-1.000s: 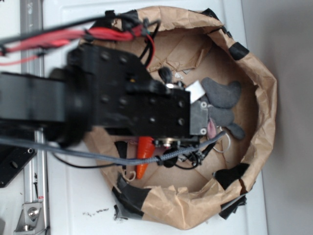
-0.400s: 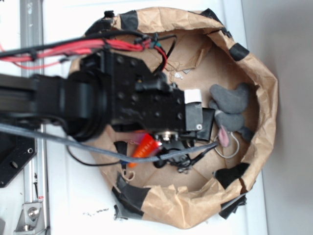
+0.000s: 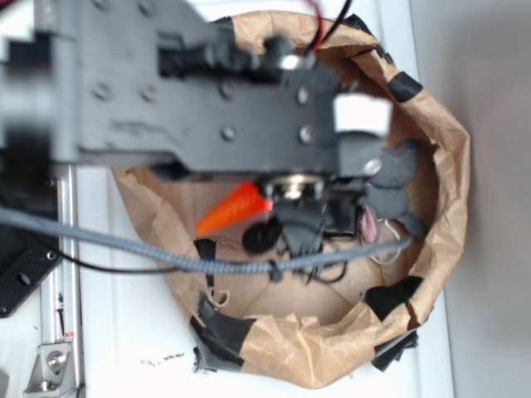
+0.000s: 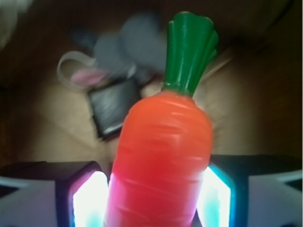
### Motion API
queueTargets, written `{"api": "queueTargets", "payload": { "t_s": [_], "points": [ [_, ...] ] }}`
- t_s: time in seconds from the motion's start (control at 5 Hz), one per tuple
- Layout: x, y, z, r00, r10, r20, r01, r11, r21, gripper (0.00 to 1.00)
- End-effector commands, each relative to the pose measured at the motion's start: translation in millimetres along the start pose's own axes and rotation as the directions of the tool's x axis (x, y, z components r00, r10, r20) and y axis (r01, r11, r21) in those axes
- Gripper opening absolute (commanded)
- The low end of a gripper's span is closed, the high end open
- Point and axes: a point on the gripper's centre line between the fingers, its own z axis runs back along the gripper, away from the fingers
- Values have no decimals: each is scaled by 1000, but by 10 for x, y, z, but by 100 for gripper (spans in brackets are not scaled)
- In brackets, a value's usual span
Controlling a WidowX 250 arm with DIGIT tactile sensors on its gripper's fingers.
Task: Grab the carrot.
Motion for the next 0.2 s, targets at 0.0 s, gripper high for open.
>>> {"api": "queueTargets", "payload": {
  "t_s": [0.0],
  "points": [
    [160,-89,403,971,-231,67,230,973,23,0]
  ]
}}
